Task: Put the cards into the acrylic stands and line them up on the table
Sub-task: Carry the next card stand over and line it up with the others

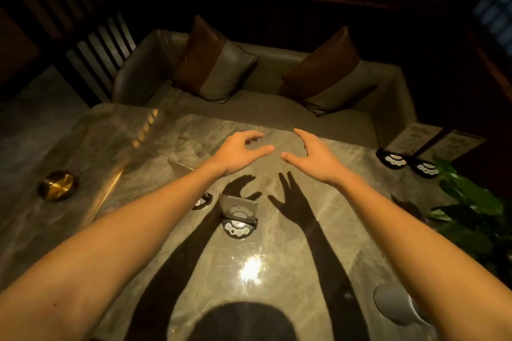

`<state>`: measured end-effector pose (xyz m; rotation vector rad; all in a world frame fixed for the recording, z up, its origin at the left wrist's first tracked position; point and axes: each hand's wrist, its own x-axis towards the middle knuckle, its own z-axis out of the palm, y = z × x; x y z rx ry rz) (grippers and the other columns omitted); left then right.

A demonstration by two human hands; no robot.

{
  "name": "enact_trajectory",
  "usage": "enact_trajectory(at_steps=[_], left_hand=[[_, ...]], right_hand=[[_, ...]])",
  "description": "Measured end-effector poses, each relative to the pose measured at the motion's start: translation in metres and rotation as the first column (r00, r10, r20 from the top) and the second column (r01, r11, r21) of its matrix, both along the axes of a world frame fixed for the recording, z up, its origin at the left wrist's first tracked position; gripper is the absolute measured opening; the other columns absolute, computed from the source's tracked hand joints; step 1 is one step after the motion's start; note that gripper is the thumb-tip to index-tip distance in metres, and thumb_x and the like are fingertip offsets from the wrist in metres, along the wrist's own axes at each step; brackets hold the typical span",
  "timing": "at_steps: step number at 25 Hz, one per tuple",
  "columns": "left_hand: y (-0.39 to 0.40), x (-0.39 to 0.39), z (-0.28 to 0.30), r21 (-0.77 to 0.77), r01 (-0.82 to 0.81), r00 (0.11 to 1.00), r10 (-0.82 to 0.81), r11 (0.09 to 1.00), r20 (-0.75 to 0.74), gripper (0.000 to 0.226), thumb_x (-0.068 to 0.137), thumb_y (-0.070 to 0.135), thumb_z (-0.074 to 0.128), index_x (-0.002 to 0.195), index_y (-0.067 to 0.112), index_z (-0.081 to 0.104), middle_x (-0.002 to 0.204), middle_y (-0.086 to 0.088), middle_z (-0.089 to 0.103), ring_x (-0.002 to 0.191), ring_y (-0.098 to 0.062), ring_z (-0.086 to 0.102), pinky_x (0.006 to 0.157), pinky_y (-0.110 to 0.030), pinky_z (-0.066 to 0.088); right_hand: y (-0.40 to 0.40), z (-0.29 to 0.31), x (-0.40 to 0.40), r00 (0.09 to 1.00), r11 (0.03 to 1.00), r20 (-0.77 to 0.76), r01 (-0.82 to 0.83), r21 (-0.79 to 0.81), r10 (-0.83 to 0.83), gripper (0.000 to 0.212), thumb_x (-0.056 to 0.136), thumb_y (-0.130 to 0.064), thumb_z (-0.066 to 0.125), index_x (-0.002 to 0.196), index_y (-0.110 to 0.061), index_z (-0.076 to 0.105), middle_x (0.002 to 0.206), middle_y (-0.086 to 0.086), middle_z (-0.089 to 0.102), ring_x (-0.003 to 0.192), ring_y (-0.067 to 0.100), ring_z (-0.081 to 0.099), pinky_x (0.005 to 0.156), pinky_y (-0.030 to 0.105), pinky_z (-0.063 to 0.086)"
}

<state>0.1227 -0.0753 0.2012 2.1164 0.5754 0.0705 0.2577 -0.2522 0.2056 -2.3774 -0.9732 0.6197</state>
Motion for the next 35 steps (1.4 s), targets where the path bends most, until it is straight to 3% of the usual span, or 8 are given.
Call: enact_trajectory(at_steps=[5,12,17,21,25,27,31,35], left_hand=[[0.013,-0.062,-0.043,-0.147,-0.094,0.995,0.095,0.985,-0.001,0.067,0.08,0.057,0.075,0.134,0.019,0.061,0.132,0.001,0.064,0.121,-0.014,0.059,0.107,-0.038,0.047],[0.014,-0.114,-0.084,-0.347,-0.099,0.995,0.088,0.932,-0.047,0.061,0.076,0.044,0.084,0.129,0.021,0.065,0.118,0.007,0.068,0.106,-0.003,0.065,0.088,-0.02,0.051],[0.012,-0.123,-0.112,-0.334,-0.126,0.992,0.116,0.934,-0.049,0.037,0.081,0.011,0.082,0.116,0.016,0.07,0.104,0.0,0.075,0.087,-0.006,0.072,0.07,-0.016,0.055],[0.017,-0.121,-0.125,-0.231,-0.146,0.989,0.144,0.962,-0.026,0.008,0.085,0.015,0.078,0.091,0.01,0.077,0.089,-0.005,0.076,0.081,-0.014,0.07,0.072,-0.018,0.051],[0.016,-0.109,-0.116,-0.196,-0.102,0.995,0.102,0.975,-0.008,0.006,0.088,0.02,0.076,0.088,0.014,0.078,0.085,0.005,0.075,0.076,0.0,0.065,0.07,-0.013,0.047],[0.016,-0.094,-0.104,-0.193,-0.083,0.996,0.088,0.978,0.019,0.005,0.088,0.019,0.075,0.088,0.015,0.079,0.083,0.008,0.075,0.072,0.006,0.065,0.069,-0.011,0.047],[0.015,-0.051,-0.078,-0.226,-0.115,0.991,0.127,0.967,0.042,0.006,0.087,0.023,0.076,0.09,0.018,0.079,0.081,0.004,0.078,0.077,-0.011,0.072,0.067,-0.03,0.058],[0.008,0.003,-0.05,-0.199,-0.094,0.988,0.116,0.975,0.099,0.003,0.087,0.025,0.077,0.086,0.022,0.077,0.08,0.003,0.077,0.079,-0.016,0.074,0.066,-0.033,0.061]], right_hand=[[0.013,-0.035,-0.065,0.984,0.998,-0.179,-0.007,0.055,0.017,0.096,0.083,-0.062,0.07,0.16,-0.027,0.025,0.167,0.002,0.028,0.141,0.025,0.045,0.11,0.038,0.042],[0.011,-0.072,-0.113,0.943,0.998,-0.328,-0.064,-0.002,0.06,0.089,0.083,-0.043,0.078,0.157,-0.025,0.032,0.153,-0.001,0.044,0.125,0.019,0.055,0.095,0.03,0.046],[0.007,-0.098,-0.122,0.966,0.998,-0.252,-0.063,-0.01,0.058,0.036,0.092,-0.02,0.069,0.127,-0.018,0.058,0.113,-0.002,0.068,0.094,0.016,0.067,0.072,0.024,0.051],[0.009,-0.111,-0.115,0.975,1.0,-0.222,0.006,0.019,-0.002,0.004,0.095,-0.016,0.063,0.099,-0.016,0.065,0.089,0.001,0.071,0.082,0.019,0.066,0.066,0.029,0.047],[0.01,-0.109,-0.096,0.962,0.999,-0.271,0.032,0.038,-0.02,0.011,0.094,-0.017,0.063,0.088,-0.026,0.066,0.086,-0.003,0.072,0.083,0.018,0.068,0.074,0.035,0.053],[0.01,-0.104,-0.08,0.953,0.997,-0.3,0.06,0.058,-0.04,0.009,0.094,-0.017,0.062,0.091,-0.021,0.069,0.088,0.001,0.074,0.08,0.018,0.068,0.074,0.037,0.054],[0.006,-0.068,-0.044,0.948,0.991,-0.313,0.097,0.096,-0.062,0.014,0.094,-0.007,0.058,0.1,-0.003,0.07,0.092,0.014,0.076,0.072,0.013,0.065,0.065,0.023,0.05],[-0.004,-0.025,-0.003,0.947,0.976,-0.303,0.161,0.148,-0.11,0.014,0.093,-0.001,0.057,0.105,-0.005,0.063,0.089,0.004,0.073,0.072,0.012,0.067,0.054,0.012,0.048]])
